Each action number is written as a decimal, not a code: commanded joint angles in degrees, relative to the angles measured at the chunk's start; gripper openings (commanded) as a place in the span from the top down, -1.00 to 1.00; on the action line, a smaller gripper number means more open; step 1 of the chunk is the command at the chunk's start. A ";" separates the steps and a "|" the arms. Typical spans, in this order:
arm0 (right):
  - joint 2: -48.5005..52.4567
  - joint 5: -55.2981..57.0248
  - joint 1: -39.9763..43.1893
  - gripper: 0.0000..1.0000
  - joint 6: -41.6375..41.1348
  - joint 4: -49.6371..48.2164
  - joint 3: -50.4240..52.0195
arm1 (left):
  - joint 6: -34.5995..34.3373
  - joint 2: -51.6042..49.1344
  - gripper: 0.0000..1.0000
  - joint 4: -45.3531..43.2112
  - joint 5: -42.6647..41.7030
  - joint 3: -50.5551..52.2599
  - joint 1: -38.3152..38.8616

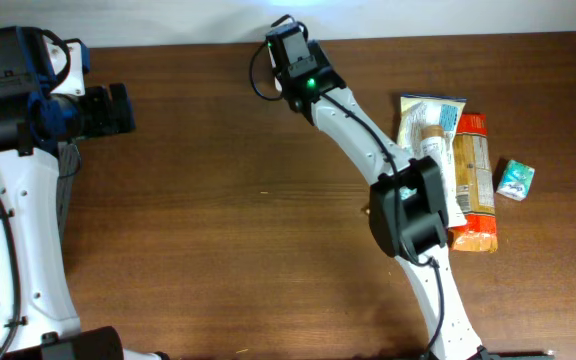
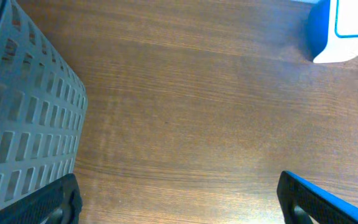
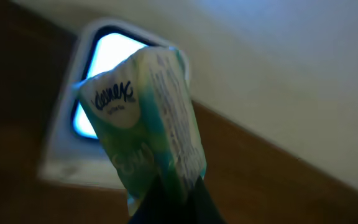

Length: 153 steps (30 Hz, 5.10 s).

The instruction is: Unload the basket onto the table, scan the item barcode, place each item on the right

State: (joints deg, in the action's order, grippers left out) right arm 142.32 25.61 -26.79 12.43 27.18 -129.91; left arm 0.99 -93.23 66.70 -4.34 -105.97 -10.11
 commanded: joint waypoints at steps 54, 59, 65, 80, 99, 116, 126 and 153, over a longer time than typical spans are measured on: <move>-64.37 -29.51 18.58 -0.98 -24.24 63.36 1.01 | -0.15 0.26 -0.98 0.07 -0.39 -0.42 -0.46; -75.19 -28.06 18.60 -0.97 -15.58 42.56 19.15 | -0.13 0.26 -0.99 0.07 -0.42 -0.42 -0.46; -100.28 -26.43 20.52 -0.98 -12.66 -0.42 69.26 | -0.15 0.26 -0.98 0.07 -0.42 -0.42 -0.46; -142.11 -32.50 21.94 -0.97 -12.66 -37.05 124.39 | -0.13 0.26 -0.98 0.07 -0.42 -0.42 -0.42; -142.03 -32.65 21.94 -0.97 -12.66 -23.32 129.59 | -0.15 0.26 -0.99 0.07 -0.42 -0.42 -0.46; -142.00 -32.65 21.94 -0.98 -12.66 -23.32 129.59 | -0.13 0.26 -0.98 0.07 -0.42 -0.42 -0.46; -142.00 -32.65 21.94 -0.98 -12.66 -23.32 129.59 | -0.13 0.57 -0.98 0.09 -0.39 -0.42 -0.46; -142.00 -32.65 21.94 -0.97 -12.68 -23.32 129.59 | 5.79 66.75 -0.98 -70.34 0.72 90.49 13.33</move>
State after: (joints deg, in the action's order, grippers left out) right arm 0.67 -6.74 -5.21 -0.19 3.62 -0.62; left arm 6.24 -33.08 -0.64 -3.07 -23.53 3.11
